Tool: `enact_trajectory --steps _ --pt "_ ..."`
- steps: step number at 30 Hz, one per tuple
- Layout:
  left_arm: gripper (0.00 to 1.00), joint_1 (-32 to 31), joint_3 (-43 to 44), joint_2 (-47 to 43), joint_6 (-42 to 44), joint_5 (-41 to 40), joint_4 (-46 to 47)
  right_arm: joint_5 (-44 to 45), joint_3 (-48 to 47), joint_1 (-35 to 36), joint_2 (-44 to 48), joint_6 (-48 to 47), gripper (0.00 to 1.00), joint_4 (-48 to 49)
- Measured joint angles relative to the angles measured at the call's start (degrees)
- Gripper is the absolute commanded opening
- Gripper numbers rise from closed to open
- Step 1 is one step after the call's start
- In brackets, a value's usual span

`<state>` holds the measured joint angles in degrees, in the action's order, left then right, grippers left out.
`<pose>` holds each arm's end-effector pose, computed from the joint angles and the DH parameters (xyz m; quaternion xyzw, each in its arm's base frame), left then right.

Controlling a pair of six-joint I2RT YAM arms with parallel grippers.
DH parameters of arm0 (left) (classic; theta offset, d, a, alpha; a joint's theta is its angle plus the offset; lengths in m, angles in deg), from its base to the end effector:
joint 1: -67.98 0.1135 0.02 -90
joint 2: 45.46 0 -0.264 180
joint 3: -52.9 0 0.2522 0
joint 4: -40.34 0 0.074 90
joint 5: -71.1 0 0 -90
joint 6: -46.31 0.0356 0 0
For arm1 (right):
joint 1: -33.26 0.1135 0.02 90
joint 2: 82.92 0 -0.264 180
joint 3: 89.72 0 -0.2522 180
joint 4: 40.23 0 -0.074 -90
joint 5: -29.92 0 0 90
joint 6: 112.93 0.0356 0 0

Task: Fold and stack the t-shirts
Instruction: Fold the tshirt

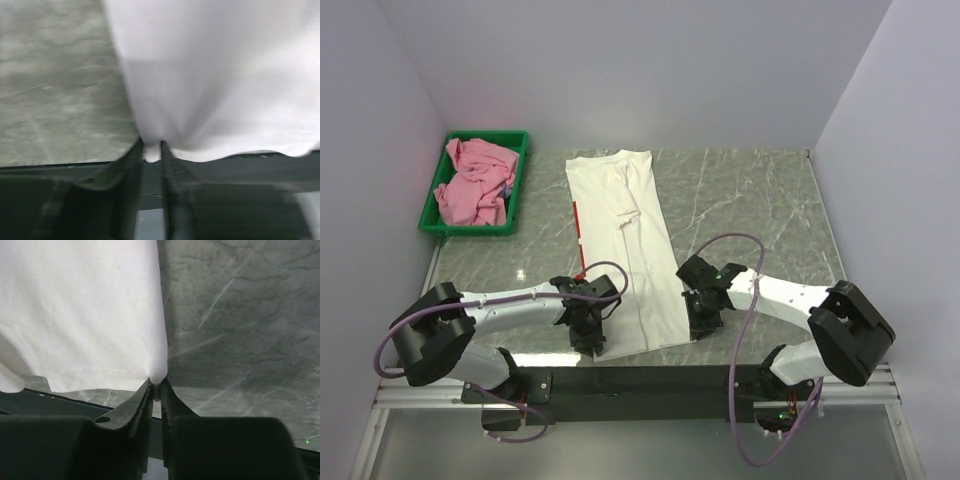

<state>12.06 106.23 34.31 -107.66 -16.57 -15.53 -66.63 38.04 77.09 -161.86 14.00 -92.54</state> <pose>0.1185 -0.1777 0.1524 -0.0687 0.9952 -0.0682 0.0160 0.1527 0.1522 0.1519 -0.0653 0.9916 0.1053 0.0360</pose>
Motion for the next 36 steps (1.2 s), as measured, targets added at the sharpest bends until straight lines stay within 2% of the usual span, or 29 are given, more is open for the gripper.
enact_trajectory --steps 1,2,3,11,18,21,23,28,36 --pt "0.12 0.0 0.0 0.0 0.0 0.4 0.7 -0.2 -0.2 0.1 -0.2 0.0 0.09 0.0" --pt "0.02 -0.1 0.0 0.1 -0.1 0.8 1.4 -0.2 -0.4 0.2 -0.2 -0.1 0.01 0.0" --pt "0.01 -0.2 0.0 0.2 0.0 1.1 1.7 -0.1 -0.5 0.3 -0.2 -0.3 0.0 -0.1" --pt "0.01 -0.3 0.0 -0.5 0.0 1.5 1.9 0.1 -1.0 0.3 0.4 -1.6 0.0 -1.3" --pt "0.01 0.4 0.5 -5.0 2.4 3.0 -1.2 -0.3 -4.6 0.1 1.9 -4.8 0.0 -6.2" --pt "0.01 5.3 2.2 -6.4 5.2 4.4 -2.2 -0.3 -10.0 -1.0 1.6 -6.6 0.0 -8.2" --pt "0.01 11.6 3.8 -6.4 8.0 4.9 -2.3 -0.1 -14.5 -2.3 0.2 -8.0 0.0 -8.6" --pt "0.01 23.6 8.7 -4.4 13.8 4.3 -1.7 0.7 -27.0 -5.8 -8.0 -11.6 0.0 -8.7" --pt "0.01 33.1 17.5 3.1 20.0 1.6 2.2 2.1 -41.7 -8.8 -19.6 -15.8 0.0 -8.3"
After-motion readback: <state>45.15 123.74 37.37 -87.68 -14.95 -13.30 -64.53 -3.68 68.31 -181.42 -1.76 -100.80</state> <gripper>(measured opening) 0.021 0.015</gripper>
